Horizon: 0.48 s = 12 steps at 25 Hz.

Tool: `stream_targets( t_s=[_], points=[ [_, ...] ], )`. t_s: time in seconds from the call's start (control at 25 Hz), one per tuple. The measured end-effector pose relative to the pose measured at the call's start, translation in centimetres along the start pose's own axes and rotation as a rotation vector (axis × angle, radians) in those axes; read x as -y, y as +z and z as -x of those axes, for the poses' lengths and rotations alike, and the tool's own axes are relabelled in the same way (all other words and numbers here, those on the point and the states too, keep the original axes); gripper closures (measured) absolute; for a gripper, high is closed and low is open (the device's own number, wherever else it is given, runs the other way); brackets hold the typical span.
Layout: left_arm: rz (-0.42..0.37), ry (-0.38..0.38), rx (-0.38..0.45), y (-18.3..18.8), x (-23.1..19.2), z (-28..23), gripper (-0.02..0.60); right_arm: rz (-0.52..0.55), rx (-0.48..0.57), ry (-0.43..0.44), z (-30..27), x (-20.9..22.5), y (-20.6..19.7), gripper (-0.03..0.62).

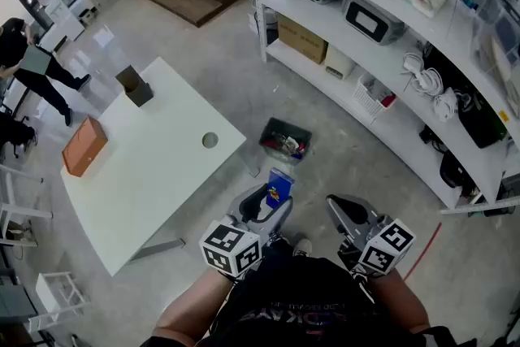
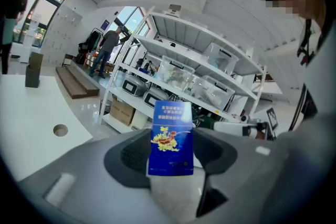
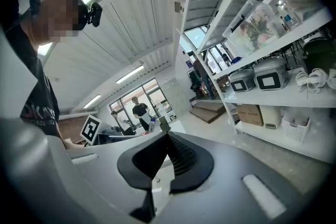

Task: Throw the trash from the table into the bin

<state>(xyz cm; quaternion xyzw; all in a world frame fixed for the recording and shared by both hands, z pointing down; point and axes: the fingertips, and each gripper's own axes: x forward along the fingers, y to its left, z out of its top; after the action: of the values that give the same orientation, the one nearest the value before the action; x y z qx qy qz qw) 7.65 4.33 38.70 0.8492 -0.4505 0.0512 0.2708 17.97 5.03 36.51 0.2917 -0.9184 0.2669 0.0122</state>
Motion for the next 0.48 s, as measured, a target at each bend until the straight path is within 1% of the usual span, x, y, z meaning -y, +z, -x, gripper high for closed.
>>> stream_targets(
  t_s=[0.28, 0.48],
  points=[
    [-0.01, -0.037, -0.012, 2.1, -3.9, -1.6, 0.336, 0.018, 0.008, -0.018, -4.9, 0.7, 1.6, 0.594],
    [0.009, -0.036, -0.003, 2.9, -5.7, -2.3, 0.337, 0.036, -0.007, -0.027, -7.0, 1.2, 2.4, 0.594]
  ],
)
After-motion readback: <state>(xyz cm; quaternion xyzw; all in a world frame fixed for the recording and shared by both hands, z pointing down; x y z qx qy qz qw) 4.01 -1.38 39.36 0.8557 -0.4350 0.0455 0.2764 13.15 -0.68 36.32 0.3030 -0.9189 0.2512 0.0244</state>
